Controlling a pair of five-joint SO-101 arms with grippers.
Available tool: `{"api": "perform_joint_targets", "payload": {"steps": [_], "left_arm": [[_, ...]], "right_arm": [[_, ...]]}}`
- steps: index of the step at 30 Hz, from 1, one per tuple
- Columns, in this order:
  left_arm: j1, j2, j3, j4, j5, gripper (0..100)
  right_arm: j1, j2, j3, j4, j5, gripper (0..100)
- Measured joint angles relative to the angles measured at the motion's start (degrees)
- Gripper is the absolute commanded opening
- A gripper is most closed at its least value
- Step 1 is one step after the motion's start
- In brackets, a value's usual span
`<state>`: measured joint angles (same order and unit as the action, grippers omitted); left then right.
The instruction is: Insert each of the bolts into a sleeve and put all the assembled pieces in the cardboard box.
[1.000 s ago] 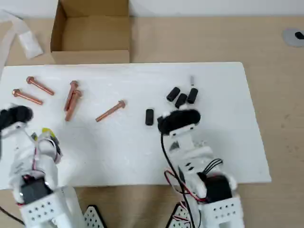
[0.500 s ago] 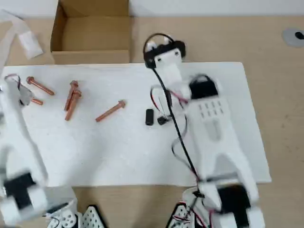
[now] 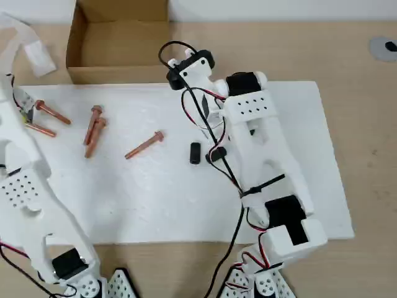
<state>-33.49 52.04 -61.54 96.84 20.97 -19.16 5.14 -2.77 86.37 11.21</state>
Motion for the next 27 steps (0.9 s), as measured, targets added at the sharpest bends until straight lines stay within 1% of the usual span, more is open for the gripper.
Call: {"api": "perform_joint_targets", "payload": {"steps": [4,8,12,15,22,27], "left_arm": [[0.00,6.42,-6.24,0.26,0.88,7],[0.00,8.97,-9.76,0.35,2.55,7],[0.00,10.46,-11.96,0.26,4.92,12],[0.00,12.13,-14.42,0.26,7.47,13],[0.00,12.31,-19.52,0.97,7.82,13],[0.00,12.31,-20.92,1.14,7.82,20]], "right_arm": [[0.00,0.26,0.00,0.00,0.26,0.9],[0.00,0.35,0.00,0.00,0.79,0.9],[0.00,0.35,0.00,0.00,1.32,0.9],[0.00,0.35,0.00,0.00,1.49,0.9],[0.00,0.35,0.00,0.00,1.49,0.9],[0.00,0.35,0.00,0.00,1.49,0.9]]}}
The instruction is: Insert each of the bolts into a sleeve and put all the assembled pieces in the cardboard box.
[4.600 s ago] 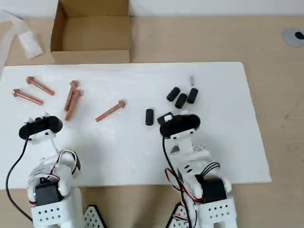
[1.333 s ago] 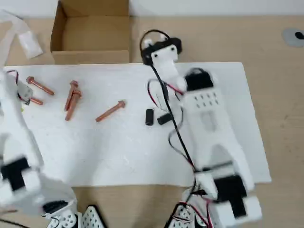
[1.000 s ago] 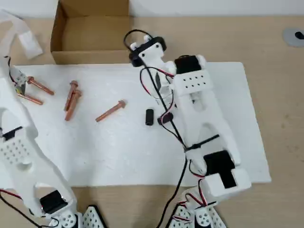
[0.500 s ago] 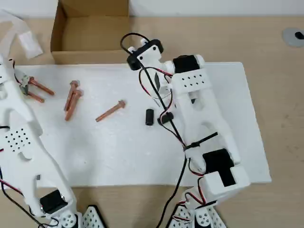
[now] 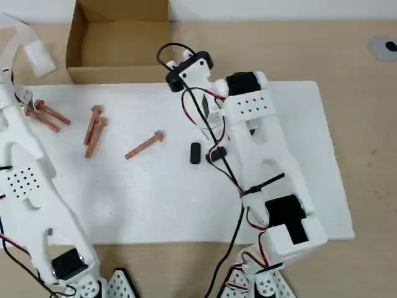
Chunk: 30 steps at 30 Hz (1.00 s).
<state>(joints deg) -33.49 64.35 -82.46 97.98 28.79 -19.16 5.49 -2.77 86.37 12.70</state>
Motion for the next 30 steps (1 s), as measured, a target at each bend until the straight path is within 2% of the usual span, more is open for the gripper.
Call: {"api": "perform_joint_targets", "payload": {"steps": [13,20,24,26,30], "left_arm": [[2.90,6.59,-0.62,-1.41,0.00,20],[1.85,9.32,-2.99,-1.41,5.63,20],[1.23,10.20,-3.25,-1.32,6.07,20],[1.14,10.29,-3.25,-1.32,6.15,16],[0.62,10.46,-3.25,-1.32,6.15,3]], "right_arm": [[0.00,1.14,0.00,0.00,0.26,0.9],[0.00,8.09,0.00,0.00,1.14,0.9],[0.00,10.46,0.00,0.00,1.05,0.9],[0.00,10.90,0.00,0.00,1.05,0.9],[0.00,10.99,0.00,0.00,1.05,0.9]]}}
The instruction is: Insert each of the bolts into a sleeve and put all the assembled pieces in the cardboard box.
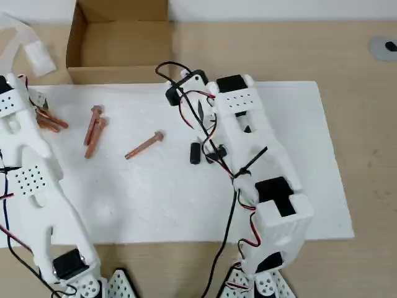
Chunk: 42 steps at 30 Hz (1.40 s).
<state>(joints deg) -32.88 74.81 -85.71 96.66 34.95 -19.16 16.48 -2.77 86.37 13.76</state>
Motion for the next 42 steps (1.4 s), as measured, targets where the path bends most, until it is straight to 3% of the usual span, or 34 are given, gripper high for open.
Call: {"api": "perform_joint_targets", "payload": {"steps": [9,16,22,29,31,37,42], "left_arm": [[-0.70,0.00,-0.62,-0.44,0.09,0],[-4.75,-2.99,-1.05,3.16,-5.45,0],[-6.77,-13.54,12.66,3.52,-18.90,0],[-2.90,-22.59,34.29,3.60,-37.80,1],[-2.81,-22.77,35.96,3.25,-36.75,1],[-9.23,-22.95,33.49,2.37,-24.00,1],[-12.04,-23.12,29.98,2.64,-21.19,10]], "right_arm": [[0.00,0.00,0.00,0.00,0.00,0.9],[0.00,0.00,0.00,0.00,0.00,0.9],[0.00,0.18,-1.14,0.00,0.00,0.9],[0.09,0.18,-5.63,0.00,0.00,0.9],[0.09,0.18,-5.71,0.00,0.18,0.9],[0.09,0.18,-5.71,0.00,0.18,0.9],[0.09,0.18,-5.71,0.00,0.18,0.9]]}}
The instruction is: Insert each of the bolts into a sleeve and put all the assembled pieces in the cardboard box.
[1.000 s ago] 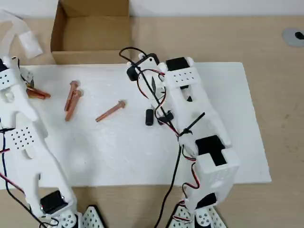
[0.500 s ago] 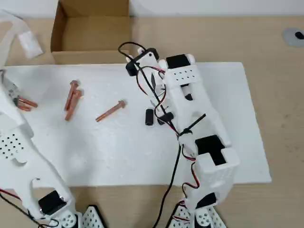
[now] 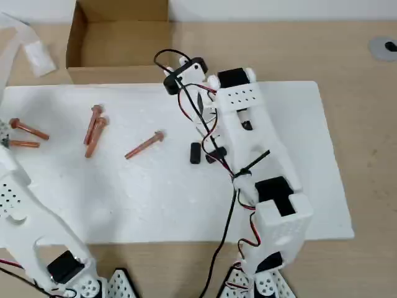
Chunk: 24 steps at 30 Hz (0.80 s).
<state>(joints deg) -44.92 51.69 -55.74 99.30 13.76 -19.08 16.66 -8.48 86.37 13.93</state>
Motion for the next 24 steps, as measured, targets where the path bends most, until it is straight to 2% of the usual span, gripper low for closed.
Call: {"api": "perform_joint_targets", "payload": {"steps": [7,17,24], "left_arm": [[0.00,0.00,-0.44,0.53,2.90,18],[0.00,0.00,-1.05,0.00,20.57,18],[2.90,0.00,-4.40,-1.05,23.65,18]], "right_arm": [[-0.09,0.00,0.00,0.00,-0.09,0.9],[-0.09,4.57,-0.09,0.00,-0.09,0.9],[-0.09,5.63,-0.09,0.00,-0.18,0.9]]}}
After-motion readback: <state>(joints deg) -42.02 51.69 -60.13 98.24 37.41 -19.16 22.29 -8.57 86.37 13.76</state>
